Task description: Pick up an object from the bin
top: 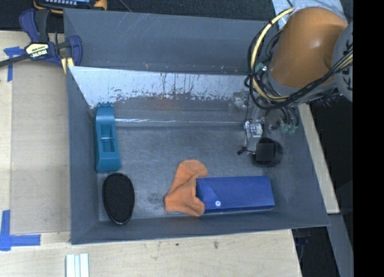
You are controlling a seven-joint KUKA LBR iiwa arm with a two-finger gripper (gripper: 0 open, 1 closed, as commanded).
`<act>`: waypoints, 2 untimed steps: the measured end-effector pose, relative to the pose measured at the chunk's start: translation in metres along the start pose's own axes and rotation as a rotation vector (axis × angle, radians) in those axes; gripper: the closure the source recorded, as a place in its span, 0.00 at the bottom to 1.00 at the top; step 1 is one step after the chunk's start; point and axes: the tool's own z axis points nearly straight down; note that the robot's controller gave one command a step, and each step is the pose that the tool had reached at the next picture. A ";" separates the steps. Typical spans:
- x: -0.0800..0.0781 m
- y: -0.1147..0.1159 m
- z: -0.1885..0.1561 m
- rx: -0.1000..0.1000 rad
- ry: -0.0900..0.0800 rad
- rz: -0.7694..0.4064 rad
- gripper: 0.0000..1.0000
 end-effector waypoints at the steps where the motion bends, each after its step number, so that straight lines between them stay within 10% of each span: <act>1: 0.000 0.000 0.000 0.000 0.000 0.000 0.00; 2: 0.010 -0.011 -0.022 -0.003 0.007 -0.158 0.00</act>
Offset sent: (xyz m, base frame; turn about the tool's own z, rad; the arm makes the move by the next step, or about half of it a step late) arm -0.0247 -0.0373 0.0641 -0.3758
